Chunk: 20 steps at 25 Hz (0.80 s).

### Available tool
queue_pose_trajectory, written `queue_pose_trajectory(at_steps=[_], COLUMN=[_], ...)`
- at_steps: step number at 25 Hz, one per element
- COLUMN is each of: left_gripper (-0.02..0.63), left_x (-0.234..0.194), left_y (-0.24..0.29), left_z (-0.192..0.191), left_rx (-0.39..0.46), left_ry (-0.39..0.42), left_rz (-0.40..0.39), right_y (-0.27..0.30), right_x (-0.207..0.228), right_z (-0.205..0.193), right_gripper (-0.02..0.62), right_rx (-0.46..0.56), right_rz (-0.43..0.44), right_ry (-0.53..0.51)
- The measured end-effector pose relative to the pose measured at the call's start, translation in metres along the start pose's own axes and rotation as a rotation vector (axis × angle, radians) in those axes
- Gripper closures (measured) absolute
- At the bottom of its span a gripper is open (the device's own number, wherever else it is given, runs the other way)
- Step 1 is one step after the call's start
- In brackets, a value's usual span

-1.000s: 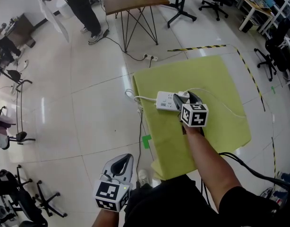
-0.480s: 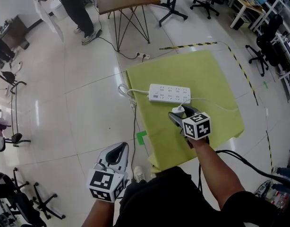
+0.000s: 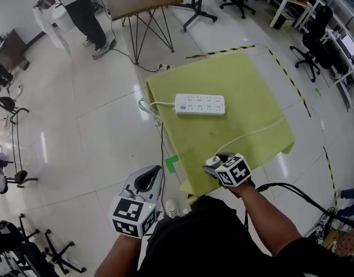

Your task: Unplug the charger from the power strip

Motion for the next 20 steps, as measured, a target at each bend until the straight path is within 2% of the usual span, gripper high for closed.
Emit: queue_pose_trajectory(at_steps=[5, 10, 20], left_gripper=[0.600, 0.600, 0.600], left_x=[0.013, 0.021, 0.029], left_y=[-0.004, -0.010, -0.019], left_z=[-0.001, -0.001, 0.004], left_rx=[-0.006, -0.014, -0.005], left_ry=[0.008, 0.029, 0.021], left_rz=[-0.041, -0.068, -0.064], right_y=[-0.004, -0.003, 0.012], right_x=[-0.014, -0.019, -0.009], right_z=[-0.028, -0.040, -0.037], right_gripper=[0.311, 0.311, 0.304], right_rx=[-0.031, -0.059, 0.003], right_rz=[-0.011, -0.024, -0.080], right_ry=[0.007, 0.015, 0.069])
Point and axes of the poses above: the fingertips, and each gripper's own axes: y forward along the fingers, x to its right, z out of its top, the point moved 1 cm from there along -y, backward along the fingers, and after that the axes turned 11 degrees about x, right-handed, at the moved point
